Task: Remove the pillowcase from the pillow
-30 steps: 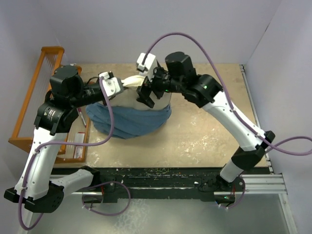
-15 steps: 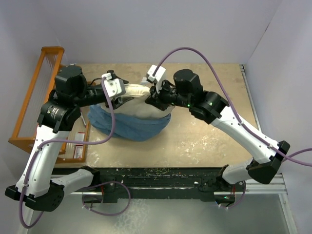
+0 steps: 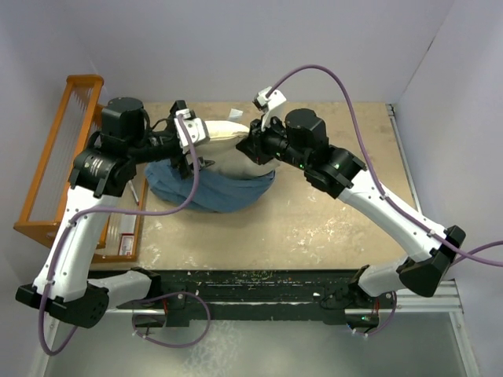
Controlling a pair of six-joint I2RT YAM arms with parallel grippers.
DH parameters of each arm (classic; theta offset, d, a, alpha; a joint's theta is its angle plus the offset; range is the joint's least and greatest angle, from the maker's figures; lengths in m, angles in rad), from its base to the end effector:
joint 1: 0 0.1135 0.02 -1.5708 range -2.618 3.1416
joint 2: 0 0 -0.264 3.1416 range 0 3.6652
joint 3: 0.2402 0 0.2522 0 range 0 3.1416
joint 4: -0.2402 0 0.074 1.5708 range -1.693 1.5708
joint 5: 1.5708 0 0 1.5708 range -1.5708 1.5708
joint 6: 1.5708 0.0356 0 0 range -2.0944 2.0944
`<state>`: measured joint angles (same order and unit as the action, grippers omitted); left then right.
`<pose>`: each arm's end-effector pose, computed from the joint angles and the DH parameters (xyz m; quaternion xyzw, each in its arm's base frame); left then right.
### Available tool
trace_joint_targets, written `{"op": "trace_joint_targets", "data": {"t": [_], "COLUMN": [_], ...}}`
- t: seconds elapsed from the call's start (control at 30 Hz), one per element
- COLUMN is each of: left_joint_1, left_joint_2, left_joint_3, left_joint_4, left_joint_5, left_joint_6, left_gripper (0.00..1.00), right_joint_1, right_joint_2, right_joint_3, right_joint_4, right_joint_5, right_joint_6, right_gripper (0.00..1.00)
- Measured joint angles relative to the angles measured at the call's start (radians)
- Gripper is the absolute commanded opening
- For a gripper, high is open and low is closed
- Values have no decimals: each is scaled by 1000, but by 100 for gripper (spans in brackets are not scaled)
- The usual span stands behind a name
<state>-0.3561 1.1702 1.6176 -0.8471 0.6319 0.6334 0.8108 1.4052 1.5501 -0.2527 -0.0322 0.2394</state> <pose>0.1863 -0.0917 0.4767 0.5273 0.6156 -0.1839 0.5560 0.2190 0.2321 0.4568 -0.2200 0.7109 0.3452 0.5719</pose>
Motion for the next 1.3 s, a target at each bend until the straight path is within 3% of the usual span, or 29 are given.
{"op": "trace_joint_targets", "data": {"t": [0.53, 0.6, 0.77, 0.87, 1.03, 1.17, 1.3], "left_joint_1": [46, 101, 361, 425, 435, 426, 327], "left_joint_2": [18, 18, 50, 72, 51, 77, 133], "left_joint_3": [7, 4, -72, -157, -320, -327, -328], "left_joint_4": [-55, -63, -145, -170, -124, -37, 56], "left_joint_5": [40, 68, 121, 132, 158, 210, 209], "left_joint_6": [20, 36, 110, 171, 216, 216, 215], "left_gripper": [99, 99, 99, 99, 99, 99, 98], "right_joint_1": [-12, -18, -82, -140, -202, -239, -269], "right_joint_2": [0, 0, -35, -89, -231, -325, -362], "right_joint_3": [0, 0, 5, -18, -153, -266, -326], "right_joint_4": [-3, -5, -21, -27, -4, 30, 71], "right_joint_5": [-26, -35, -21, -9, -30, -110, -196], "right_joint_6": [42, 48, 74, 90, 93, 93, 94], "right_gripper": [0, 0, 0, 0, 0, 0, 0]}}
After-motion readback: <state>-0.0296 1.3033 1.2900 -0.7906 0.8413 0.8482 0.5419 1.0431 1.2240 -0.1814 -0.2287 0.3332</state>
